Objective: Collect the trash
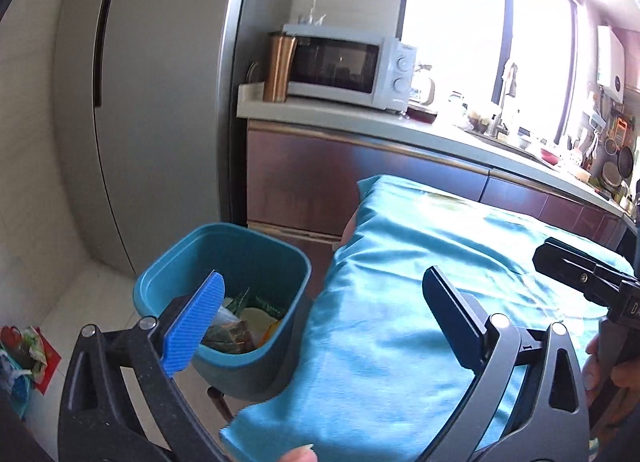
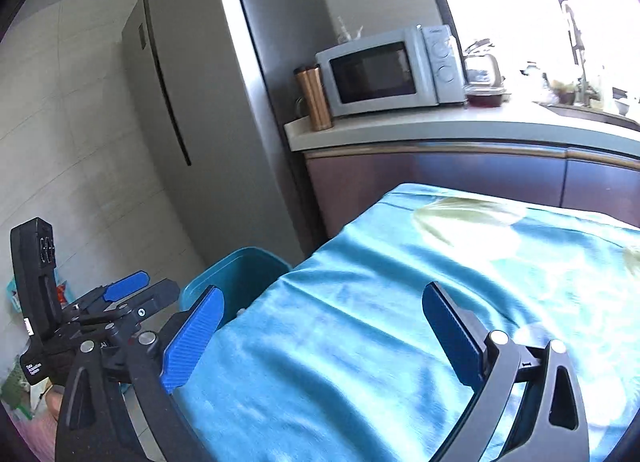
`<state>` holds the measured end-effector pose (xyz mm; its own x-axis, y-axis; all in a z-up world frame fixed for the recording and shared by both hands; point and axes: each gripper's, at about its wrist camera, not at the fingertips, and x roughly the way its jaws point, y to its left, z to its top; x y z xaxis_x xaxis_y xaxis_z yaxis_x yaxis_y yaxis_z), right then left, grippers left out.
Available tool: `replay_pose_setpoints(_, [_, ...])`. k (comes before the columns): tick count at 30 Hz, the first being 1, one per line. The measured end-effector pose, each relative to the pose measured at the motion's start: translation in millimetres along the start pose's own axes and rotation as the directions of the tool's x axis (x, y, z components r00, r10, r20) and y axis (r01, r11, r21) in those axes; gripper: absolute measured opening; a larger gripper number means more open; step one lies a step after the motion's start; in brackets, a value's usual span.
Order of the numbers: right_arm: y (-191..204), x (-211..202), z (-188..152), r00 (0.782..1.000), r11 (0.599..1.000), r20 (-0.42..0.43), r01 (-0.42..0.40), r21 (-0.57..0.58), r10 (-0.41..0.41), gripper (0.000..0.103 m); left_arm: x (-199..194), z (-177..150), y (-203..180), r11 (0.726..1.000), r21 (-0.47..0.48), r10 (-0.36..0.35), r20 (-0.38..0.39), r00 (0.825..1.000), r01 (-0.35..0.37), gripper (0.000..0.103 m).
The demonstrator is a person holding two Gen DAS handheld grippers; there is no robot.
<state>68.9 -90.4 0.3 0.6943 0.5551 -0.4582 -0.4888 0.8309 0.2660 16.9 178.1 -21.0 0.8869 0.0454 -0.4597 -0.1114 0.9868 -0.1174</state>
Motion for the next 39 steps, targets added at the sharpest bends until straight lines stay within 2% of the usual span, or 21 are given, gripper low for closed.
replay_pose_setpoints(6, [-23.6, -51.5, -14.9, 0.982, 0.989, 0.118, 0.146, 0.03, -0.148, 0.096, -18.4, 1.5, -43.3, 0.998, 0.058, -0.001, 0.084, 0.996, -0.004, 0.097])
replay_pose_setpoints(13, [-34.7, -90.3, -27.2, 0.942, 0.966, 0.213, 0.259, 0.024, -0.258, 0.096, -36.3, -1.1, -79.1, 0.995, 0.097, -0.036, 0.135, 0.99, 0.023, 0.097])
replay_pose_setpoints(19, [-38.3, -117.5, -38.7, 0.898, 0.938, 0.279, 0.345, 0.03, -0.339, 0.096, -48.2, -6.0, -93.3, 0.993, 0.116, -0.051, 0.185, 0.981, 0.03, 0.097])
replay_pose_setpoints(26, [-41.3, -131.7, -48.0, 0.867, 0.918, 0.31, 0.394, 0.049, -0.389, 0.096, -60.2, -12.9, -104.3, 0.989, 0.145, -0.056, 0.231, 0.971, 0.023, 0.097])
replay_pose_setpoints(39, [-38.8, -148.1, -53.3, 0.829, 0.893, 0.348, 0.445, 0.064, -0.438, 0.096, -76.2, -18.7, -111.9, 0.986, 0.168, -0.057, 0.284, 0.957, 0.009, 0.097])
